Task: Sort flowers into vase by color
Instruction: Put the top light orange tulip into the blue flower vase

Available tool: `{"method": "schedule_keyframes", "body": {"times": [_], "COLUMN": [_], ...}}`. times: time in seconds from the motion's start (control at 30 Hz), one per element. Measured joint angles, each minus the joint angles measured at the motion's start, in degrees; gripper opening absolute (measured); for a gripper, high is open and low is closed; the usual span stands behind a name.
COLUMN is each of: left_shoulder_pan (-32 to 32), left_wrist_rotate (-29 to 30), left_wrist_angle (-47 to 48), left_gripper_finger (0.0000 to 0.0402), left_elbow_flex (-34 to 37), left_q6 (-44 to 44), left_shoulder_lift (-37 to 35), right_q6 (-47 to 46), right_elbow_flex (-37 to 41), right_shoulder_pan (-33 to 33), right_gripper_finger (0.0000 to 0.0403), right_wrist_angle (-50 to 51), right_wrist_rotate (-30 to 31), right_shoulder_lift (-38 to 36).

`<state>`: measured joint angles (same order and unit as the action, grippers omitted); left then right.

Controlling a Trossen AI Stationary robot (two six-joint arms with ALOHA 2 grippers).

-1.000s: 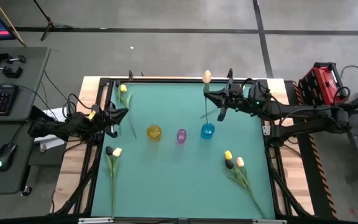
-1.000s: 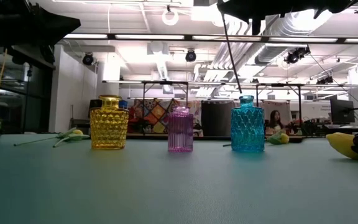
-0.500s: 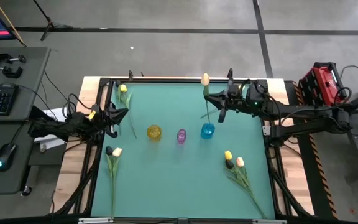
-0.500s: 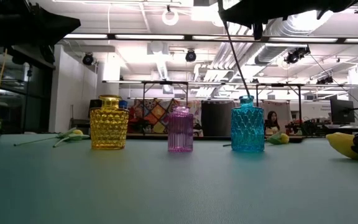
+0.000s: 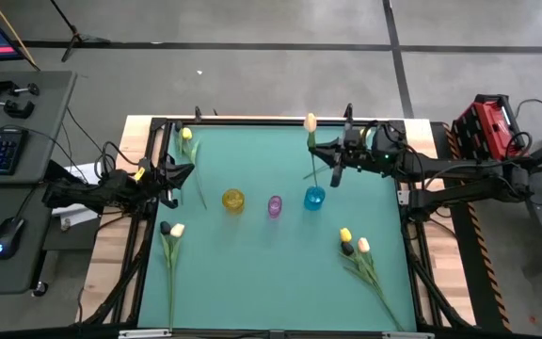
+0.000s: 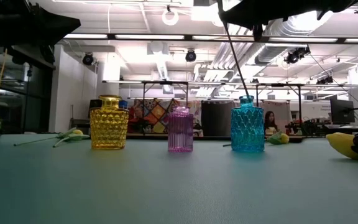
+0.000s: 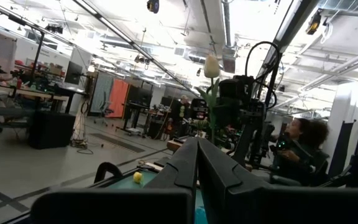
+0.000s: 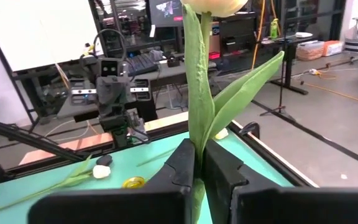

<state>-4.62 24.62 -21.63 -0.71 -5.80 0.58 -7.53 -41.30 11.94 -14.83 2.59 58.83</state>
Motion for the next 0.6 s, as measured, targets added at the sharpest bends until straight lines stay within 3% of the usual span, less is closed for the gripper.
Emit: {"method": "schedule_keyframes", "body": {"times": [0.23, 0.6], "left_shoulder_pan": [0.0, 0.0], "left_wrist_rotate": [0.0, 0.0], "left_wrist_angle": [0.0, 0.0], "left_gripper_finger": [0.0000, 0.0000], "left_elbow_flex": [0.0, 0.0], "left_q6": [0.0, 0.0], "left_shoulder_lift": [0.0, 0.0], "right_q6": [-3.0, -6.1], "right_elbow_flex": [0.0, 0.0], "right_shoulder_pan": [0.0, 0.0], "right_gripper_finger": [0.0050, 0.0154], "right_wrist_angle": [1.5, 9.8], "right_wrist_rotate": [-0.1, -0.2], "right_shoulder_lift": [0.0, -2.0]}}
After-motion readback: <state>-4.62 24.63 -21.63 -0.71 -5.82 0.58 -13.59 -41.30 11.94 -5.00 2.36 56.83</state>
